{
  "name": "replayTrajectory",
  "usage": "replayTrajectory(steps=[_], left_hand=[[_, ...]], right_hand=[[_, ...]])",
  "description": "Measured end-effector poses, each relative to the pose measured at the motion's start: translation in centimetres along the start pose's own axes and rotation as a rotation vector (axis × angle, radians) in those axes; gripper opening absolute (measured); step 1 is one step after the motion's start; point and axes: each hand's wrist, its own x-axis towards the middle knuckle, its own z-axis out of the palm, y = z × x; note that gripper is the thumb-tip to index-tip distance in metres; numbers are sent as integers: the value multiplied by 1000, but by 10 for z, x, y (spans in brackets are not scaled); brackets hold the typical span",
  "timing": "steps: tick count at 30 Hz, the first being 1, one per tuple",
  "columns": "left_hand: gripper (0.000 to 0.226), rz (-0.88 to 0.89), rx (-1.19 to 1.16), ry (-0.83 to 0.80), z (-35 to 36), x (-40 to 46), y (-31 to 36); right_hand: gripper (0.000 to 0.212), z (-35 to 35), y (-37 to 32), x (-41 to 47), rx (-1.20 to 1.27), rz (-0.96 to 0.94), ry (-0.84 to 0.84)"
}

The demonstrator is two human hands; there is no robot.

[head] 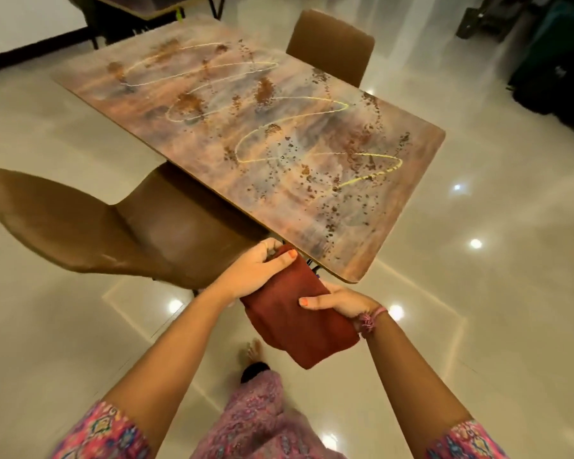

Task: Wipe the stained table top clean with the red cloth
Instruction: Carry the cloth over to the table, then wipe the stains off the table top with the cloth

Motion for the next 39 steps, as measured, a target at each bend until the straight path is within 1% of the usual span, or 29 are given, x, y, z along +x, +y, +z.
replayTrajectory(steps=[2, 4, 6, 8, 9, 10, 11, 12, 13, 14, 15, 16, 18, 19, 21, 24, 25, 26, 28, 31, 33, 34, 35, 37, 39], left_hand=[[37, -22, 34, 40, 0, 23, -1], [44, -69, -26, 126, 0, 47, -5], [40, -150, -149, 221, -2, 70, -10], [31, -283, -284, 289, -6, 88, -18], [28, -351, -337, 299, -8, 96, -22], [26, -410, -384, 296, -10, 104, -26], [24, -461, -433, 288, -11, 110, -28], [21, -504, -480, 282, -11, 115, -30], [20, -544, -522, 275, -11, 120, -31], [23, -580, -559, 271, -10, 125, -31], [30, -612, -591, 268, -9, 130, -31], [39, -641, -617, 264, -7, 135, -30], [49, -675, -651, 270, -3, 143, -30], [51, -682, -670, 289, -1, 148, -30], [49, -672, -725, 328, 3, 157, -31], [49, -674, -806, 377, 8, 166, -29], [51, -680, -821, 386, 9, 168, -28], [52, -683, -830, 390, 9, 169, -27], [53, -693, -833, 397, 8, 171, -27], [53, -703, -839, 416, 9, 172, -29], [53, -707, -860, 419, 13, 174, -30], [53, -713, -875, 424, 15, 175, -30], [53, -722, -890, 432, 17, 176, -30], [53, -738, -920, 457, 19, 180, -32], [54, -754, -974, 489, 19, 182, -34]], right_hand=[[32, -11, -4, 4, 33, 1, 82], [29, -28, -13, 7, 72, -29, 181], [27, -51, -30, 8, 80, -49, 308], [29, -77, -50, 10, 19, -59, 450], [27, -89, -62, 14, -75, -69, 543], [23, -102, -74, 19, -240, -81, 658], [20, -114, -85, 25, -449, -87, 780], [23, -125, -94, 33, -671, -85, 894], [34, -137, -100, 43, -860, -72, 977], [50, -146, -104, 54, -980, -50, 1008], [65, -152, -104, 67, -1060, -12, 995], [71, -151, -101, 81, -1134, 35, 936], [67, -138, -80, 111, -1309, 154, 804], [64, -127, -65, 120, -1396, 181, 780], [67, -109, -34, 124, -1524, 110, 732], [77, -99, 6, 91, -1651, -3, 446], [79, -107, 10, 79, -1662, -13, 403], [79, -121, 8, 69, -1664, -3, 407], [74, -156, -9, 61, -1640, 41, 520], [70, -193, -57, 85, -1435, 191, 737], [70, -189, -79, 113, -1337, 216, 829], [71, -177, -81, 123, -1328, 188, 826], [73, -162, -75, 130, -1349, 117, 781], [80, -126, -40, 126, -1456, -41, 593], [87, -113, -7, 97, -1518, -118, 402]])
